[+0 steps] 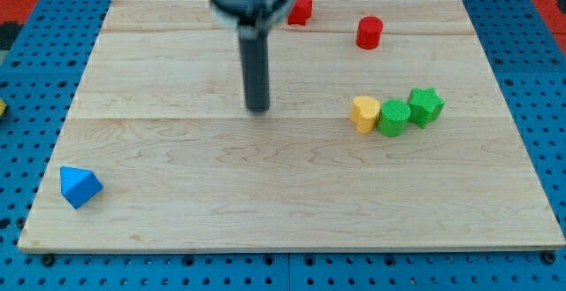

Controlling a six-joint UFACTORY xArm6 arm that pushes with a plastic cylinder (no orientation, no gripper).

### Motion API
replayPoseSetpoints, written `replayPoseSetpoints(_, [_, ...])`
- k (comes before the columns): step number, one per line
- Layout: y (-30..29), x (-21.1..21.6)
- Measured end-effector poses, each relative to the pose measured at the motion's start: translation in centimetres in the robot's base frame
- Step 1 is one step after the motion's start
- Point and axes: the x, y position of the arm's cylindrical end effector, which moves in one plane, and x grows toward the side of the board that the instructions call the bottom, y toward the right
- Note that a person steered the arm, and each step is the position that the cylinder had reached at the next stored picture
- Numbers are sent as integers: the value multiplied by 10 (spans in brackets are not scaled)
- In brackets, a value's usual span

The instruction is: Move the blue triangle to the left of the yellow heart

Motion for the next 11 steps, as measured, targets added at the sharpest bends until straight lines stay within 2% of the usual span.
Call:
replayPoseSetpoints(1, [-84, 91])
replayPoseSetpoints(2, [-199, 116])
replayPoseSetpoints(3, [-241, 95])
replayPoseSetpoints(4, [-183, 54])
replayPoseSetpoints(5, [-113, 34])
replayPoseSetpoints(7, [-85, 69])
replayPoseSetpoints(9, [6, 36])
replayPoseSetpoints(10, [-10, -20])
replayPoseSetpoints(11, [-37, -57])
